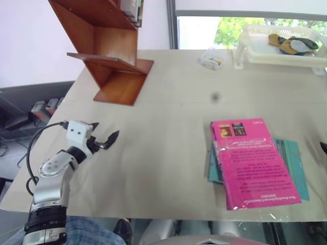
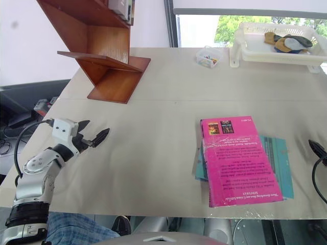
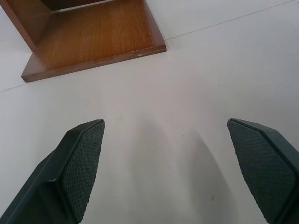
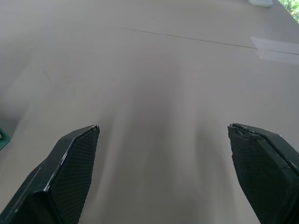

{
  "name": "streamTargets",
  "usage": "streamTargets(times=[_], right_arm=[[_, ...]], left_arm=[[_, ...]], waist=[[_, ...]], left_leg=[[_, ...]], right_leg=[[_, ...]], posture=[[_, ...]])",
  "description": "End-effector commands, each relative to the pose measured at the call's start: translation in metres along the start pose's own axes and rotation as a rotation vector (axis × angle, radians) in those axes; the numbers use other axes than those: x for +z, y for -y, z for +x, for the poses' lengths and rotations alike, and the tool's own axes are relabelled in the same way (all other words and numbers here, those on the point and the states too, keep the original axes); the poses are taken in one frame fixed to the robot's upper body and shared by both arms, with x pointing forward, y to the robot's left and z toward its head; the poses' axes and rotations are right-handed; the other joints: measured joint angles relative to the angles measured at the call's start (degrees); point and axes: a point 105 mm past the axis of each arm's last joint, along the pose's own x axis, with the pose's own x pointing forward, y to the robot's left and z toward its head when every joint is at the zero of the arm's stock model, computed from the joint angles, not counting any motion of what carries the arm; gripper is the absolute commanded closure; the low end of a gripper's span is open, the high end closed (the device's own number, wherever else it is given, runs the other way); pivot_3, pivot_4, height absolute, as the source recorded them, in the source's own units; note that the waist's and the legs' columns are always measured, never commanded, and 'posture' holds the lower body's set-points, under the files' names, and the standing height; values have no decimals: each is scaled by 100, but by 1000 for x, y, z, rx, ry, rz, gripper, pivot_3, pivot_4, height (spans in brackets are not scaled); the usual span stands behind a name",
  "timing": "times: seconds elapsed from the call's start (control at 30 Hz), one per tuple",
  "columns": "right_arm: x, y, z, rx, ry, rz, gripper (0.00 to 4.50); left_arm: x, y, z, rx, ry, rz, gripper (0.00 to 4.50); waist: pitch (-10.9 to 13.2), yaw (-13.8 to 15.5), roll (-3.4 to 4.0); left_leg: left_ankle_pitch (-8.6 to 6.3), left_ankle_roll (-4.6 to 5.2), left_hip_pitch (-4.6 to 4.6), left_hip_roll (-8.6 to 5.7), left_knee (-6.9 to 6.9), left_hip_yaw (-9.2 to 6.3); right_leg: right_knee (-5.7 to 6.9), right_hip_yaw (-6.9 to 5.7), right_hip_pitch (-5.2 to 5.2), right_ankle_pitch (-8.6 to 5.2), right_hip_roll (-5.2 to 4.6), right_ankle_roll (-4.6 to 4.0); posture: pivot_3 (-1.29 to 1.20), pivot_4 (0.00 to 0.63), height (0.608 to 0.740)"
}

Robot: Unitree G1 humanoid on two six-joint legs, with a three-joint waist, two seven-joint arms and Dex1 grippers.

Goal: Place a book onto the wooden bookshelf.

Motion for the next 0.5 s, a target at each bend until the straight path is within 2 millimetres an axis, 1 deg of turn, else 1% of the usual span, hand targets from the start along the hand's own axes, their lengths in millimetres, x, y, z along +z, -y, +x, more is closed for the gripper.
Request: streamTargets(times=[0.03,0.13,0.5], right_arm=[[21,8,-6,-12,55,-48,0],[24,9,-7,-13,64,-53,0],[26,8,-6,-14,67,-54,0]], left_arm=[[18,-1,-4,-25,49,23,54],[24,-1,-1,-43,73,12,54],[27,0,0,-54,87,5,54]], waist=[[0,-1,0],[0,0,0],[0,1,0]], left_leg=[[0,0,0,0,0,0],[0,0,0,0,-2,-1],[0,0,0,0,-2,0]], right_leg=[[0,0,0,0,0,0],[0,-1,0,0,1,0],[-2,-1,0,0,1,0]], posture=[[0,150,740],[0,150,740],[0,150,740]])
